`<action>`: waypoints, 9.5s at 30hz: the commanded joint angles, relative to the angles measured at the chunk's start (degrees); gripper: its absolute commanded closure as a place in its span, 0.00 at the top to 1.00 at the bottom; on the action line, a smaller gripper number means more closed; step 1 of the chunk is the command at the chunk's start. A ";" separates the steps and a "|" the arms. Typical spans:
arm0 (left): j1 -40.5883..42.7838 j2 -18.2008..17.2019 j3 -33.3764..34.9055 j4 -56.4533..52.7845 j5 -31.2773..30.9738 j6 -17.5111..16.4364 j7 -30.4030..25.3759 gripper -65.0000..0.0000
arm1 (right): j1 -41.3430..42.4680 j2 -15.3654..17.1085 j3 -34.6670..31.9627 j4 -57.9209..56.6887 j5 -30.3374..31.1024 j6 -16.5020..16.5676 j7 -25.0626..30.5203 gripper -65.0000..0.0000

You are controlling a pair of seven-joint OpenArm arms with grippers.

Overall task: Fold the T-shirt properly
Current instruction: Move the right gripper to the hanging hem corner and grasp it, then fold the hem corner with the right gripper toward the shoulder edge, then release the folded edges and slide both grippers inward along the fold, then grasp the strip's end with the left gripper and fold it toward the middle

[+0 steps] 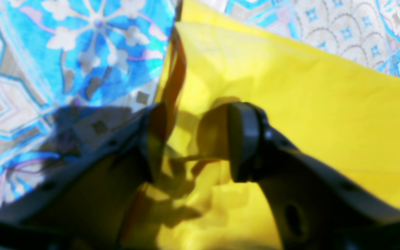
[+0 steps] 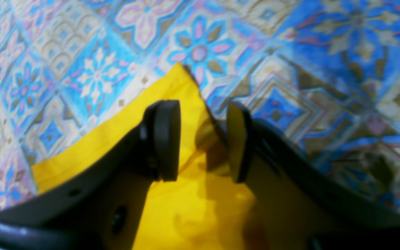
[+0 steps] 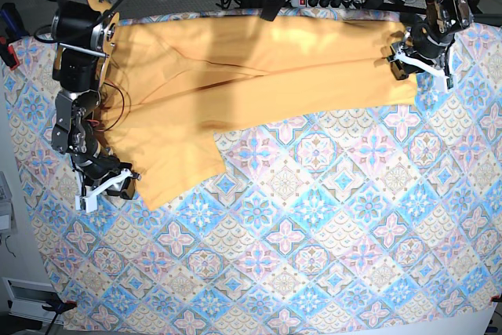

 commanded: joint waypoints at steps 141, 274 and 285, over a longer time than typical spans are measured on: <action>0.51 -0.39 -6.52 2.38 -6.54 -0.55 1.51 0.77 | -41.78 -3.12 10.03 58.82 -8.26 5.68 -17.54 0.23; -9.77 8.67 31.90 8.54 -10.93 -0.20 1.86 0.00 | -43.02 -2.86 -7.56 62.34 -8.35 6.04 -17.45 0.22; -12.85 6.82 37.35 2.56 -11.11 -0.20 1.95 0.07 | -42.93 -2.86 -7.56 62.34 -8.35 6.04 -17.45 0.22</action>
